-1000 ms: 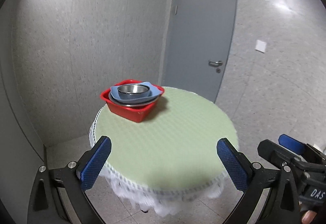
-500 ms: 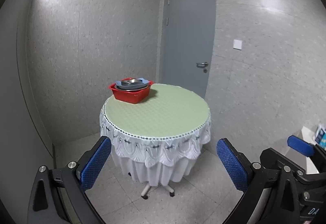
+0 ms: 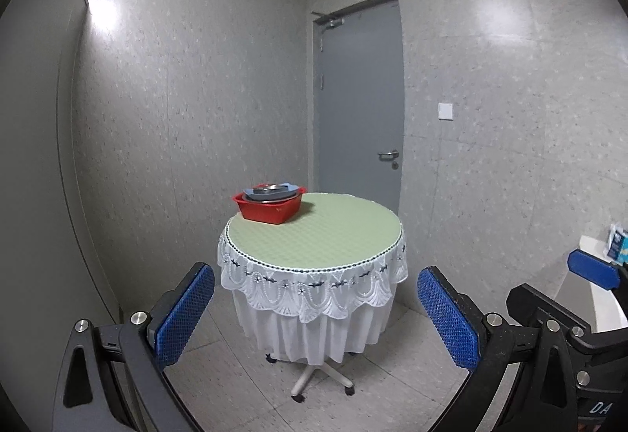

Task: Organize plates and bowls

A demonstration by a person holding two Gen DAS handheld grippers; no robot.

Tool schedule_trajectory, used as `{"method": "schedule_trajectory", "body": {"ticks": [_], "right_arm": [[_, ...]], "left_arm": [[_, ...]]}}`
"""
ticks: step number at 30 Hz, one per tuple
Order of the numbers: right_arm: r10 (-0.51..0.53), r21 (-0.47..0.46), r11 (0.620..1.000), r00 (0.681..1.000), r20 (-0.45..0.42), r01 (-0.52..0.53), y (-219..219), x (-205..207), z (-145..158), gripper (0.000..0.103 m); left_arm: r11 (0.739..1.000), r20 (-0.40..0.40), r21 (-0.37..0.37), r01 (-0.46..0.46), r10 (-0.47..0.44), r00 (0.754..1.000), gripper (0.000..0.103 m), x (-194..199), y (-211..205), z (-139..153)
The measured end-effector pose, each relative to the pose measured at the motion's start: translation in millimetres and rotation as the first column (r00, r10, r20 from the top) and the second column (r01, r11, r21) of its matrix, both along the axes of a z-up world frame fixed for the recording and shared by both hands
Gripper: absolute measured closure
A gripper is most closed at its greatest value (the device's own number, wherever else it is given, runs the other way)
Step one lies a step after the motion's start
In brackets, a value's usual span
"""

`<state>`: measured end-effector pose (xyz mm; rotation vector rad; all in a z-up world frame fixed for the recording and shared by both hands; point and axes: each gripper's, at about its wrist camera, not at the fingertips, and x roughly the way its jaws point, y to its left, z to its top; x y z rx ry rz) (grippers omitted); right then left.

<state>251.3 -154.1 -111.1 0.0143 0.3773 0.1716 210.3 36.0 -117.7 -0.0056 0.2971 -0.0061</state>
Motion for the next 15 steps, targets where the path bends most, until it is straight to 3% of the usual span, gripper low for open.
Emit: {"method": "schedule_trajectory", "body": {"ticks": [7,15], "right_arm": [[-0.036,0.019,0.999,0.999,0.003,0.036,11,-25,-23,0.000],[-0.073,0.000,0.997,0.997,0.014,0.073,15,-41,-30,0.000]], "left_arm": [[1.000,0.013,0.022,0.013,-0.014,1.000,0.001,-26,15,-34],[0.999,0.014,0.014,0.037,-0.037,0.999,0.001,-37,18,-40]]}}
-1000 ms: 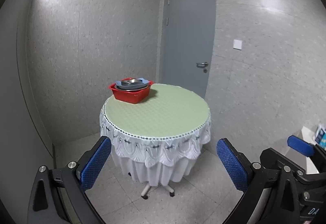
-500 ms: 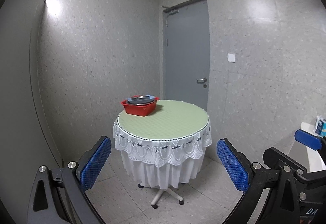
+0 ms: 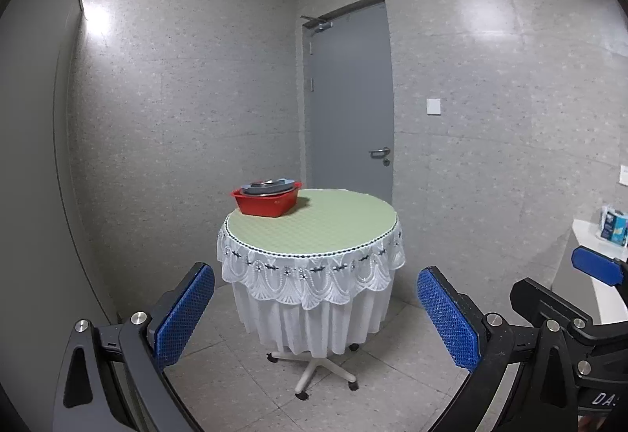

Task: Organize plates and bowls

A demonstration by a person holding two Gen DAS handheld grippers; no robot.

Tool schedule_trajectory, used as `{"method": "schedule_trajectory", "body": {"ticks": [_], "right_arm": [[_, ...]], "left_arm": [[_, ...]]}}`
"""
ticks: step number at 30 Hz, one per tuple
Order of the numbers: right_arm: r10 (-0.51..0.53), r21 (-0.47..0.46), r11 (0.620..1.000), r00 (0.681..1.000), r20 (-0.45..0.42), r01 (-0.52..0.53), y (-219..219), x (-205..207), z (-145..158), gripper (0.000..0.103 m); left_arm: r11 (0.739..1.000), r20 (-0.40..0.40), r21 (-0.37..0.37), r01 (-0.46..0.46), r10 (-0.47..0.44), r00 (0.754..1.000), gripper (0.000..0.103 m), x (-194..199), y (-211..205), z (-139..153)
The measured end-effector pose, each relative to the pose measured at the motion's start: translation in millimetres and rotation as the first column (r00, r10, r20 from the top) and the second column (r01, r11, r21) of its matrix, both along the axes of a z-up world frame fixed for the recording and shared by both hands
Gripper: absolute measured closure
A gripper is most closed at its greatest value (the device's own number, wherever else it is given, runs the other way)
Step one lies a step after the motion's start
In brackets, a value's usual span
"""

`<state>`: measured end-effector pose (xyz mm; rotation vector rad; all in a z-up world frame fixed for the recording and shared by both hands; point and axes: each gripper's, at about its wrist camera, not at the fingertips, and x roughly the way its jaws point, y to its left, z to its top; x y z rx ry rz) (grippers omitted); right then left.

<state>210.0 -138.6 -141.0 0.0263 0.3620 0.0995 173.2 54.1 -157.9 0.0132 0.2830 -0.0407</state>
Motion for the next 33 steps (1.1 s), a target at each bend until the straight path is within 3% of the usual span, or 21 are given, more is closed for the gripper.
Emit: {"method": "schedule_trajectory", "body": {"ticks": [13,33], "right_arm": [[-0.024,-0.016,1.000,1.000,0.009,0.024,-4,-4,1,0.000],[-0.020,-0.021,1.000,0.999,0.037,0.021,-5,5,0,0.000]], "left_arm": [[1.000,0.011,-0.016,0.019,-0.019,1.000,0.001,14,8,10],[1.000,0.028,-0.009,0.011,-0.011,1.000,0.001,33,12,3]]}}
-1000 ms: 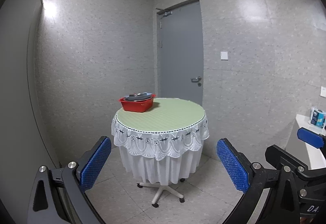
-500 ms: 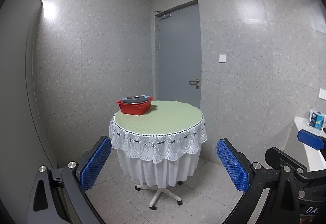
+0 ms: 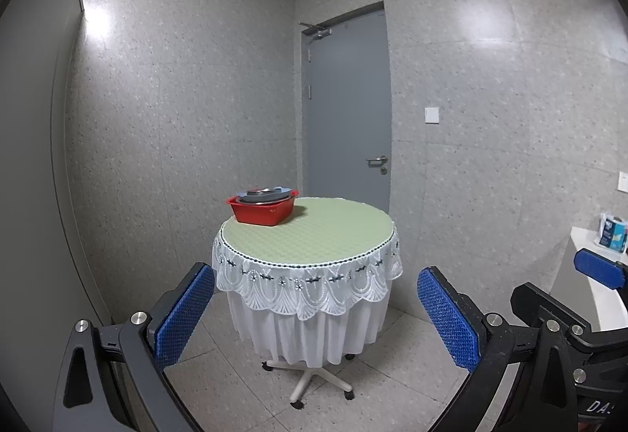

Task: Organize plates and bowls

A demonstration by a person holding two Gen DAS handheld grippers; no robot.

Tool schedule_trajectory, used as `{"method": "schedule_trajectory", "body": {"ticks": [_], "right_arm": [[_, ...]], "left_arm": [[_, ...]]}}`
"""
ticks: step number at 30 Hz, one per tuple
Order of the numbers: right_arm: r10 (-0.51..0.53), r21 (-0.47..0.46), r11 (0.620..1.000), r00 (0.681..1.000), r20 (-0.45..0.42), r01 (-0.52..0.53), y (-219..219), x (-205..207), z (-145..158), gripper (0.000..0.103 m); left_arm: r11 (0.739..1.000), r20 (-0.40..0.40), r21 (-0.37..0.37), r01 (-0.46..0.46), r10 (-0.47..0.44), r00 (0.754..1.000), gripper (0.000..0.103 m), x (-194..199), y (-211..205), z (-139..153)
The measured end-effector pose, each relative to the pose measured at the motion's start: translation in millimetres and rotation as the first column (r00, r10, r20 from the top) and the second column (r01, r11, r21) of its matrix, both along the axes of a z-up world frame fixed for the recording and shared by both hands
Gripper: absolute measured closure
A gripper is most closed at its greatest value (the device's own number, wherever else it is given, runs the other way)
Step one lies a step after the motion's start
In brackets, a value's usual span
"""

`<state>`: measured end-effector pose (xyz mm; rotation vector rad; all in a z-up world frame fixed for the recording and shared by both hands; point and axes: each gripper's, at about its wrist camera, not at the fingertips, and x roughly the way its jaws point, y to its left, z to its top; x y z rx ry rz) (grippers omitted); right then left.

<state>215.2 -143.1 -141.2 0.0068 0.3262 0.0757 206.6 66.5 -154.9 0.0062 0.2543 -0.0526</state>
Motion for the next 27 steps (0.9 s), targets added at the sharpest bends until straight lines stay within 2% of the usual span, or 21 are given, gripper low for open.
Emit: {"method": "schedule_trajectory", "body": {"ticks": [27], "right_arm": [[0.029,0.004,1.000,1.000,-0.004,-0.029,-1,15,-2,0.000]], "left_arm": [[1.000,0.006,0.006,-0.028,0.028,1.000,0.001,25,-6,-13]]}}
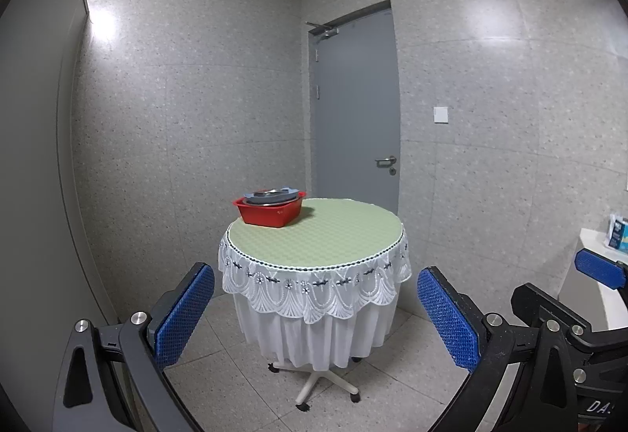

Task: Organize plates and bowls

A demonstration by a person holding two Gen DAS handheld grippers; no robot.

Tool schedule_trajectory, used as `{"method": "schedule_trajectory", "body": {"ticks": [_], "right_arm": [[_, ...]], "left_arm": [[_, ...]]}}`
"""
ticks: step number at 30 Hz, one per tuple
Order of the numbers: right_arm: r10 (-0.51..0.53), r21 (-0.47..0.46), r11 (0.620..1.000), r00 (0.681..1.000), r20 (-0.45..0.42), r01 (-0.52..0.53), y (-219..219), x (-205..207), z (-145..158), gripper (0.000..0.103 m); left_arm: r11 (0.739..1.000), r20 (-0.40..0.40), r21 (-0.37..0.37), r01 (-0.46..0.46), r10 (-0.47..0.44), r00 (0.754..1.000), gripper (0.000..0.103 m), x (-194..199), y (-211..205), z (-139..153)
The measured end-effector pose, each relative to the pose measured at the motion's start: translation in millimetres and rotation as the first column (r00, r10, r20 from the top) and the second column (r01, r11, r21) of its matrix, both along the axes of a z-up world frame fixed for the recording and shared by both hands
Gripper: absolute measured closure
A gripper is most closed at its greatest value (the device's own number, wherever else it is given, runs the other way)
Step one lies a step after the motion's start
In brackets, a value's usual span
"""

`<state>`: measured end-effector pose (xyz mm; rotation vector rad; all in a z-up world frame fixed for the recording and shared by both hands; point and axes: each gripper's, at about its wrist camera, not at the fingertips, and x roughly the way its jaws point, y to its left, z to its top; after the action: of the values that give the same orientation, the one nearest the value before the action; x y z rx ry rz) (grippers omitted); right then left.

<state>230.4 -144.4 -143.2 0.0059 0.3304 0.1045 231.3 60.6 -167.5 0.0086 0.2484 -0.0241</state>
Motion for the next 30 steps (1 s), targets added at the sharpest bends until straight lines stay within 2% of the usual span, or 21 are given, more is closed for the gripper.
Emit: {"method": "schedule_trajectory", "body": {"ticks": [30], "right_arm": [[0.007,0.000,1.000,1.000,-0.002,-0.007,0.4,4.3,3.7,0.000]], "left_arm": [[1.000,0.029,0.009,-0.017,0.017,0.999,0.001,-2.1,-2.1,-7.1]]}}
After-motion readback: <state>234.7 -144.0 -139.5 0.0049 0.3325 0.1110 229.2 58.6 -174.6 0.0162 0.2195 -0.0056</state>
